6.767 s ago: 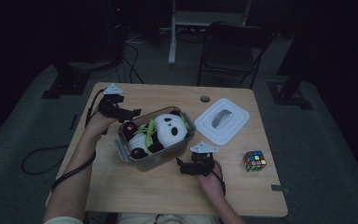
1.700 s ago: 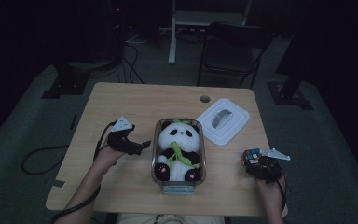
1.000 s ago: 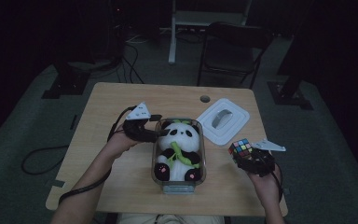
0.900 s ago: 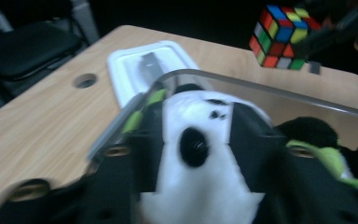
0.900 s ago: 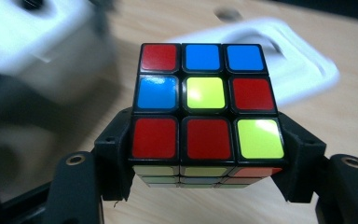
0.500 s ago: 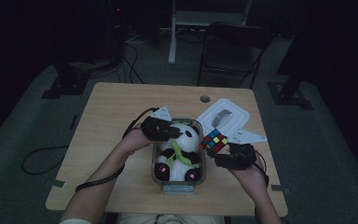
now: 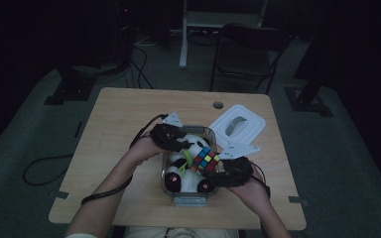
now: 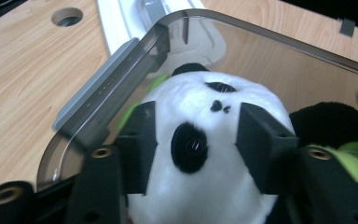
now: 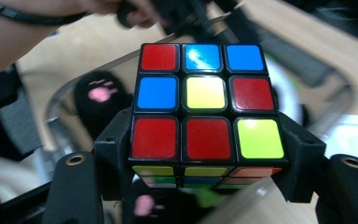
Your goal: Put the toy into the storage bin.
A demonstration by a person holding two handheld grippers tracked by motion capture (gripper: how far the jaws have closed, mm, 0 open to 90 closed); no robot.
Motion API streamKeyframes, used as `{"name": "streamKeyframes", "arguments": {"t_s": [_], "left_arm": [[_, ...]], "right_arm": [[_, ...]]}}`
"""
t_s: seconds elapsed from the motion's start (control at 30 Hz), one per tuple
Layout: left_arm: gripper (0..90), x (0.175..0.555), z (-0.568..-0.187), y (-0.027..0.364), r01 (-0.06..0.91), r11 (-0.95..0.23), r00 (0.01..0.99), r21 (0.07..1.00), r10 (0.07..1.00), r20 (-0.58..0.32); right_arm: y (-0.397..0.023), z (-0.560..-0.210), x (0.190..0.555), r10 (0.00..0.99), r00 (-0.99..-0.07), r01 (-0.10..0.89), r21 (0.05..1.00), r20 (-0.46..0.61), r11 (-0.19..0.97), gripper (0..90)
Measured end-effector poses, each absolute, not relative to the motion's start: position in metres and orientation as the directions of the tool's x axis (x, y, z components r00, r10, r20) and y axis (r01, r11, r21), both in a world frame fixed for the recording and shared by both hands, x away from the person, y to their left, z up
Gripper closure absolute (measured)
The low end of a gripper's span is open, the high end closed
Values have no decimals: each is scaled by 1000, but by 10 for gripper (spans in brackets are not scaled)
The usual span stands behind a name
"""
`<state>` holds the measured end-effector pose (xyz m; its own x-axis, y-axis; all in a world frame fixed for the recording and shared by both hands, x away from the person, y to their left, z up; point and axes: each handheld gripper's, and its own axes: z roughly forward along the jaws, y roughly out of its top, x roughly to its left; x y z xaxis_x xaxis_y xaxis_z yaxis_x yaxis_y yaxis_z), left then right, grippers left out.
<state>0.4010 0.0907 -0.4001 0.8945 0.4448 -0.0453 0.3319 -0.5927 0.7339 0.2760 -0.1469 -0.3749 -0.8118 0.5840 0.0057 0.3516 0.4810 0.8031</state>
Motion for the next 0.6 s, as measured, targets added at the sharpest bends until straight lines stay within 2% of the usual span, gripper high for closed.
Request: {"name": "streamKeyframes", "arguments": {"t_s": [0.17, 0.4, 0.6], "left_arm": [[416, 394, -399, 100, 340, -576, 894, 743, 443, -66], [414, 377, -389, 113, 324, -540, 901, 777, 427, -79], [408, 358, -380, 118, 285, -521, 922, 805, 380, -80]], "right_arm": [[-133, -380, 273, 498, -867, 322, 770, 6, 551, 338], [-121, -392, 278, 379, -925, 277, 719, 20, 638, 337], [-123, -394, 287, 368, -925, 318, 727, 98, 608, 331]]}}
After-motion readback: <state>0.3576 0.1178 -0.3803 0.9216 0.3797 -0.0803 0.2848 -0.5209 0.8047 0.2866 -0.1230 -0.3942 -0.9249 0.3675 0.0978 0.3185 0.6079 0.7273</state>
